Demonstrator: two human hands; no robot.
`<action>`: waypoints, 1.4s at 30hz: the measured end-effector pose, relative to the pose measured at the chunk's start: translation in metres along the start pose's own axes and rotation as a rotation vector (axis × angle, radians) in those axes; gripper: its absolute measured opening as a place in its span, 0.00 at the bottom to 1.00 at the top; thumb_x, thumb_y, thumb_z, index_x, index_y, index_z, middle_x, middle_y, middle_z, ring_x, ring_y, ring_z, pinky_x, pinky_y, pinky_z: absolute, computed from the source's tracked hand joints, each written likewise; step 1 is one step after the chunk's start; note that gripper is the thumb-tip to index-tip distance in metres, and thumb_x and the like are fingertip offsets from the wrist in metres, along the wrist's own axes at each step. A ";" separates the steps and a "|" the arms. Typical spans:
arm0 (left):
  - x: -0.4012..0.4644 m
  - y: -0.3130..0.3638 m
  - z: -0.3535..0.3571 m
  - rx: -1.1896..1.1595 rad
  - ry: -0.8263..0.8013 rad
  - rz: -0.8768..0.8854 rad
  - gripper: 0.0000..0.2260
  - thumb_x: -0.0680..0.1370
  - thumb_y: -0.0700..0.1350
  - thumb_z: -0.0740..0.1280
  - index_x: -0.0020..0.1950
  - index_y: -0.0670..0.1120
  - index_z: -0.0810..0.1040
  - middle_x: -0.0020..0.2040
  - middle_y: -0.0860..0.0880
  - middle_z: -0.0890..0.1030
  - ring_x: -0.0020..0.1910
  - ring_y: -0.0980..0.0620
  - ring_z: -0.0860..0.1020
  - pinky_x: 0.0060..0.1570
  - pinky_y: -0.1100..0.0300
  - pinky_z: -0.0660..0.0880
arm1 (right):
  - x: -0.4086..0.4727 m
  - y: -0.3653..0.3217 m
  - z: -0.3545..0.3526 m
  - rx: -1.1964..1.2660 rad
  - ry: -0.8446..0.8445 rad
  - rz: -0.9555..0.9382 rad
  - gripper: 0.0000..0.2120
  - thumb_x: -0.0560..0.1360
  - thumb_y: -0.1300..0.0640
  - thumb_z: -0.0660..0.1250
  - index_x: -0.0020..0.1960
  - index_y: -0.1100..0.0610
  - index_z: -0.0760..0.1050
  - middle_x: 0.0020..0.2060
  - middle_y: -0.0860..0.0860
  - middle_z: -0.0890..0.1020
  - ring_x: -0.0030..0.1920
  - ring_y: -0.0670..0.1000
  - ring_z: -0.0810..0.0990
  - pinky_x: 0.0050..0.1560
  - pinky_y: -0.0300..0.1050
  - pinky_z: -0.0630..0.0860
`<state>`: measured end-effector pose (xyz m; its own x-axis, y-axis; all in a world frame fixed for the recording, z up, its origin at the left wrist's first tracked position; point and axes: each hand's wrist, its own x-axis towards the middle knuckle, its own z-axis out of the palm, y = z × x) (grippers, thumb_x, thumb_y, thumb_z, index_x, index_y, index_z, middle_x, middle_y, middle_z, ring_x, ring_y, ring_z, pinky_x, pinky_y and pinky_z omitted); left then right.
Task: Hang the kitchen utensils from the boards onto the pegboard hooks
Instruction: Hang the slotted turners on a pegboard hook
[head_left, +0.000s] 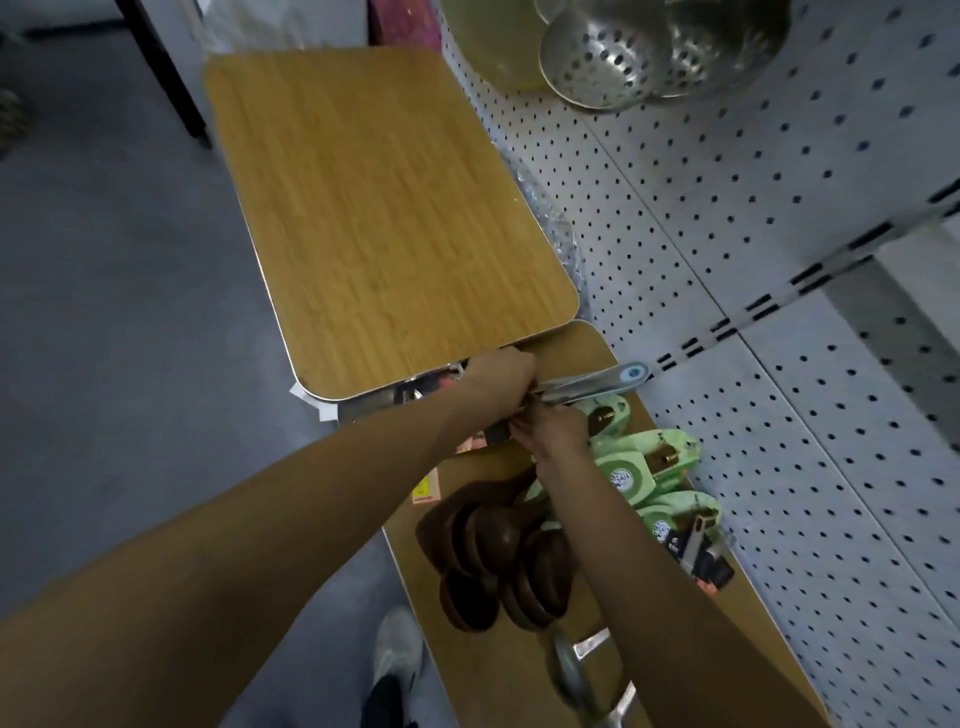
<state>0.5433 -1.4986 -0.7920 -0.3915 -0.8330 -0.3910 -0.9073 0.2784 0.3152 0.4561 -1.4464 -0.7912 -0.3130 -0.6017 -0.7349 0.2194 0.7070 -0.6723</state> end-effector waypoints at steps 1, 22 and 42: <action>-0.003 -0.002 -0.002 -0.065 -0.003 0.008 0.11 0.78 0.37 0.65 0.57 0.45 0.82 0.53 0.44 0.83 0.52 0.42 0.81 0.50 0.51 0.79 | -0.006 0.002 -0.003 -0.019 -0.001 -0.034 0.03 0.78 0.67 0.65 0.49 0.67 0.75 0.37 0.59 0.80 0.39 0.56 0.82 0.38 0.46 0.83; -0.238 0.099 -0.187 -0.417 0.112 0.295 0.19 0.78 0.40 0.69 0.31 0.53 0.67 0.31 0.55 0.71 0.32 0.57 0.68 0.31 0.59 0.62 | -0.305 -0.052 -0.090 -0.157 0.168 -0.648 0.12 0.77 0.54 0.69 0.36 0.56 0.77 0.34 0.48 0.85 0.38 0.44 0.84 0.44 0.49 0.81; -0.554 0.290 -0.239 -0.461 0.127 0.839 0.04 0.79 0.46 0.70 0.45 0.54 0.78 0.38 0.57 0.82 0.35 0.57 0.79 0.34 0.62 0.70 | -0.670 0.007 -0.269 -0.029 0.384 -0.901 0.08 0.77 0.55 0.69 0.42 0.58 0.80 0.38 0.53 0.86 0.41 0.51 0.85 0.49 0.52 0.81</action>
<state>0.5341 -1.0705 -0.2778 -0.8407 -0.5016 0.2040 -0.1801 0.6142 0.7683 0.4193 -0.9379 -0.2794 -0.6328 -0.7624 0.1354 -0.2704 0.0538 -0.9612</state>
